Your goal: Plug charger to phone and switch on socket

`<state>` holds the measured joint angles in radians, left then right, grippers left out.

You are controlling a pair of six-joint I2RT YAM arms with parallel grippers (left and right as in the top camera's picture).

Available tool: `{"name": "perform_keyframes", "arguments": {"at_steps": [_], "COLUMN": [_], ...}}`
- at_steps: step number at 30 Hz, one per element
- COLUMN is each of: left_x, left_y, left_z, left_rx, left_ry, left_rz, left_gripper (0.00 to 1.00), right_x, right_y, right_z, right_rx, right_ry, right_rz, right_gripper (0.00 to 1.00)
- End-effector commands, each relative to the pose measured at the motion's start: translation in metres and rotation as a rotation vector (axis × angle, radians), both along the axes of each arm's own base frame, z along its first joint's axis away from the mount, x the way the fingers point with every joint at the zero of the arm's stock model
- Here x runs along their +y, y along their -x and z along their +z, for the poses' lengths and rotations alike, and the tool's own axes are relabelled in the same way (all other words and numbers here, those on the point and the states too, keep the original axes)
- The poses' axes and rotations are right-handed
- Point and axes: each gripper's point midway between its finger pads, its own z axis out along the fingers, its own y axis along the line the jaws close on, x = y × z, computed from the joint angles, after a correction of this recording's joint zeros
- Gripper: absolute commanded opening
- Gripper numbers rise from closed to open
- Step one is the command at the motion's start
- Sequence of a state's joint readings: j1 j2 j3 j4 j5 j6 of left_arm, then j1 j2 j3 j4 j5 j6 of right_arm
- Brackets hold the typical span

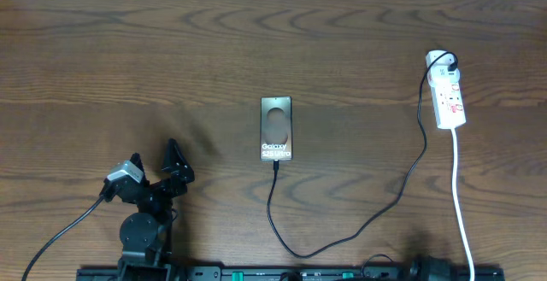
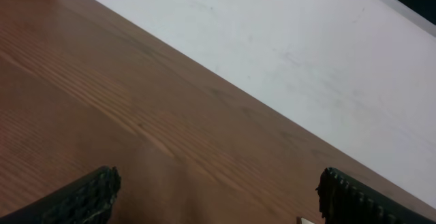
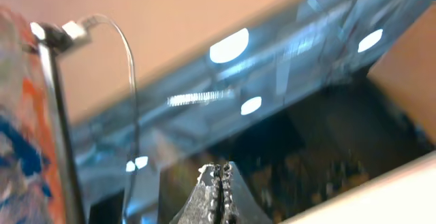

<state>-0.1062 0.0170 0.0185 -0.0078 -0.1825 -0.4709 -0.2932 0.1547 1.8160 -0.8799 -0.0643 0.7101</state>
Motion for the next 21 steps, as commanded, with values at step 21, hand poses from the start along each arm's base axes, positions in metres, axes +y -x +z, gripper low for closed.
{"name": "perform_keyframes", "arguments": {"at_steps": [21], "left_x": [0.004], "left_y": [0.001], "left_z": [-0.018], "left_rx": [0.062], "left_ry": [-0.015], "left_rz": [0.020], "left_gripper": [0.95], "right_x": [-0.054], "right_y": [0.069], "right_z": [-0.032], "right_rx": [-0.152], "right_ry": [-0.114], "right_rz": [-0.022], "right_gripper": [0.19]}}
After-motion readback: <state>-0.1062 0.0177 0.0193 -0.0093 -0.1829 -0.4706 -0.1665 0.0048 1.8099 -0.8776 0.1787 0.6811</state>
